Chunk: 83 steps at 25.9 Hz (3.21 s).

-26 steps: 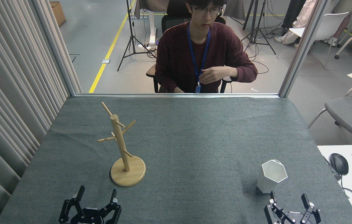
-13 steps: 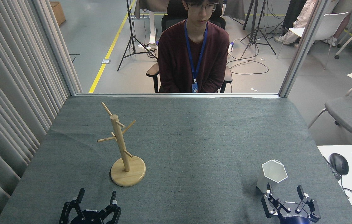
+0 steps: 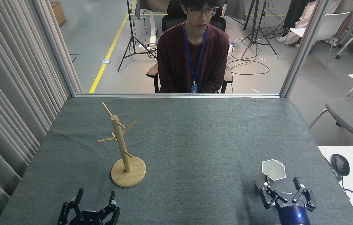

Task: Hang cup on storage rack
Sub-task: 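Move the right gripper forward to the white hexagonal cup, then close the right gripper on the white cup and lift it, then carry the cup with the right gripper toward the left gripper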

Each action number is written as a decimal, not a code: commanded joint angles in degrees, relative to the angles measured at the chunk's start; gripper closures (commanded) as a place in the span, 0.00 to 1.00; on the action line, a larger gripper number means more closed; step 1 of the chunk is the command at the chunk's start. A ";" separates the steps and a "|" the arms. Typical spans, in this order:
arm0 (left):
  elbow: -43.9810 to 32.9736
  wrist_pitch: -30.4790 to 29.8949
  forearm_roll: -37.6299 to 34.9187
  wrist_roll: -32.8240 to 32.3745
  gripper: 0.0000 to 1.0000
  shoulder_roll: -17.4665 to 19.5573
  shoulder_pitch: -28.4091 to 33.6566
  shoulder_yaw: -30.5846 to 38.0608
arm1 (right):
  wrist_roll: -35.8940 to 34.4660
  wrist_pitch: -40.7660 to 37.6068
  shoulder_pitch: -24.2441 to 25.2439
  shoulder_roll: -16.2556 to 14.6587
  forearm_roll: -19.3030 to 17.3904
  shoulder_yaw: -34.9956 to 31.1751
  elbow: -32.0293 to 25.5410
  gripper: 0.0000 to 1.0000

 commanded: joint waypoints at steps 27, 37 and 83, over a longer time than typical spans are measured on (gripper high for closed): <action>-0.40 -0.62 0.35 2.24 0.00 0.38 0.32 0.19 | -1.29 3.43 -3.14 0.63 0.20 4.26 3.96 0.01; -0.31 -0.71 0.35 2.24 0.00 0.55 0.32 0.19 | -3.49 3.34 -7.44 0.54 0.02 4.17 10.90 0.01; 11.91 1.84 -12.74 6.10 0.00 -3.05 -10.76 -27.32 | -8.15 3.78 8.29 15.04 12.85 28.34 -20.48 0.38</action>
